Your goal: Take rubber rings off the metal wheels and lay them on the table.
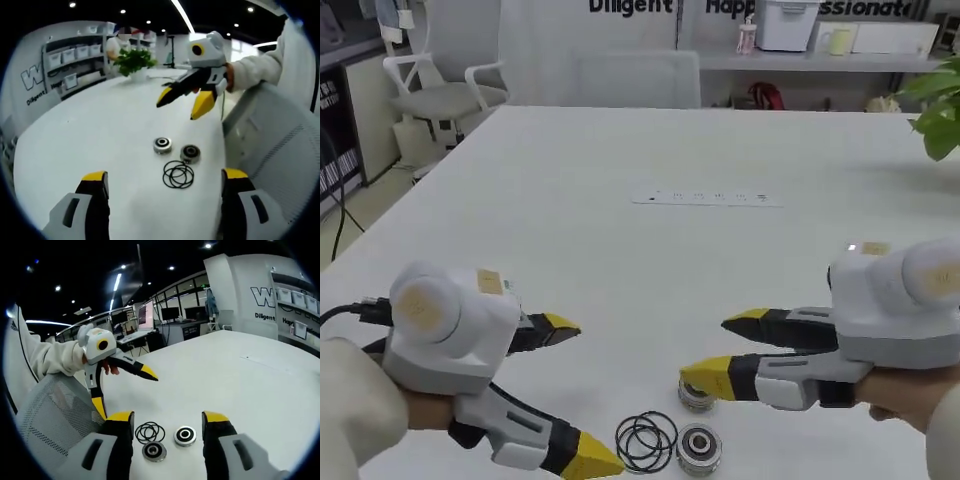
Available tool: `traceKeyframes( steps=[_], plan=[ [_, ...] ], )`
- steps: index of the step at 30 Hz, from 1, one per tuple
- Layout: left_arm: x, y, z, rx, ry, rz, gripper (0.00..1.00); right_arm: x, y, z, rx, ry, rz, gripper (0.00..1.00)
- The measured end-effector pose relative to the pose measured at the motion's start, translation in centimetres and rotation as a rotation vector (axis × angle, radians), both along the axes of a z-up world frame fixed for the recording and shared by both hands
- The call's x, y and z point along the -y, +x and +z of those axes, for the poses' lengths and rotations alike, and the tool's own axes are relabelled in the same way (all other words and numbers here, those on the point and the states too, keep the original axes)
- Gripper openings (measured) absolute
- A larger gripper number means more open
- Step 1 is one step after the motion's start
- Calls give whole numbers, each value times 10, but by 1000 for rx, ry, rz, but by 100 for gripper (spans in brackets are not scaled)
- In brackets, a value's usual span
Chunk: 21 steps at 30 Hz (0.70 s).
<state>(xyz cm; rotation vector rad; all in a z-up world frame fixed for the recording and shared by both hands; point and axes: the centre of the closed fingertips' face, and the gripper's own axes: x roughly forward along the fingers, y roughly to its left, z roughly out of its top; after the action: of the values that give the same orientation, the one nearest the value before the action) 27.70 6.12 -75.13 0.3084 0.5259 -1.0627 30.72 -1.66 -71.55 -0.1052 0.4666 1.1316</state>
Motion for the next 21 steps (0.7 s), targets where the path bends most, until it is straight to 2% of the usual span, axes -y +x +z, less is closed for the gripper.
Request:
traceKeyframes(
  steps=[2, 5, 8, 10, 15, 17, 21],
  plan=[
    [-1, -1, 2, 1, -13, 9, 96, 1, -2, 2, 10, -4, 8, 55],
    [1, -4, 12, 6, -67, 27, 97, 4, -6, 4, 15, -7, 28, 61],
    [2, -4, 17, 7, -99, 39, 99, 7, -11, 7, 12, 0, 38, 69],
    [2, -4, 15, -4, -97, 45, 100, 10, -12, 10, 2, 15, 34, 73],
    [4, -7, 15, -6, -92, 38, 100, 22, -15, 16, 2, 34, 9, 80],
    [4, -9, 16, -7, -90, 35, 100, 30, -14, 14, -4, 37, -1, 84],
    [-6, -14, 17, -7, -63, 38, 100, 45, -19, 6, -30, 26, -30, 87]
  ],
)
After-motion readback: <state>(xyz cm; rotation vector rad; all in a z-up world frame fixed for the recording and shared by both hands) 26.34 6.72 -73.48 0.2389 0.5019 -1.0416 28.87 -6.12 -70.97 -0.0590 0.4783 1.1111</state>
